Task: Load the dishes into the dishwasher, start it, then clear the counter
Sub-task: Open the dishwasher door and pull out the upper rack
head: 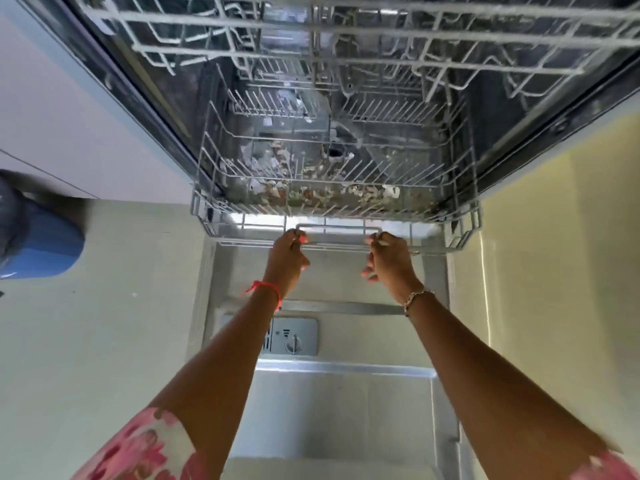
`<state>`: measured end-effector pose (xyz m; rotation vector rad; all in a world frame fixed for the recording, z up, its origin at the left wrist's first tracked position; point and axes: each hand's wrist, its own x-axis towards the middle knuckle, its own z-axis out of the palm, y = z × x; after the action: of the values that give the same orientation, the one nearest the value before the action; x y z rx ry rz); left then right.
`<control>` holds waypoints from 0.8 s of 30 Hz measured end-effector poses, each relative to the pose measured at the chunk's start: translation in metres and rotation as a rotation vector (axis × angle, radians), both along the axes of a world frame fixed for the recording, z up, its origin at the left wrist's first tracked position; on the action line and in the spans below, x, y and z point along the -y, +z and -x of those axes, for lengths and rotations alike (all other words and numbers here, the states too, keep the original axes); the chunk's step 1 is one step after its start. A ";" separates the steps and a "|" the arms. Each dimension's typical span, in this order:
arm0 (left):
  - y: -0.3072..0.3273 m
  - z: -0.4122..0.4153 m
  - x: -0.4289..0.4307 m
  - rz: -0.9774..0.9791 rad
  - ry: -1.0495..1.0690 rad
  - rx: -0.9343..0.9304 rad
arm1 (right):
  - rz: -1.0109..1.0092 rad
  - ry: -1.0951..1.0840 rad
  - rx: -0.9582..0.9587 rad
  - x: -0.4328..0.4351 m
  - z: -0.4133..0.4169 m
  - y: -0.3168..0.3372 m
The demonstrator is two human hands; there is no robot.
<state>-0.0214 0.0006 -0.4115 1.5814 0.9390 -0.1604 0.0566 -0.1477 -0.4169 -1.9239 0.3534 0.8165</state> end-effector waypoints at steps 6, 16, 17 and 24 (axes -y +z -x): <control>-0.015 0.097 0.042 -0.120 -0.008 -0.067 | 0.022 0.031 0.003 0.048 0.090 0.005; -0.003 0.233 0.098 -0.179 -0.123 -0.192 | 0.097 0.159 0.065 0.120 0.225 -0.012; -0.004 0.243 0.101 -0.168 -0.106 -0.184 | 0.094 0.154 0.059 0.124 0.235 -0.015; -0.015 0.302 0.126 -0.125 -0.008 -0.075 | -0.032 0.095 0.063 0.155 0.293 -0.024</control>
<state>-0.3234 -0.1253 -0.4263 1.7044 1.0170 -0.1704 -0.2361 -0.3025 -0.4413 -1.9438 0.2105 0.8163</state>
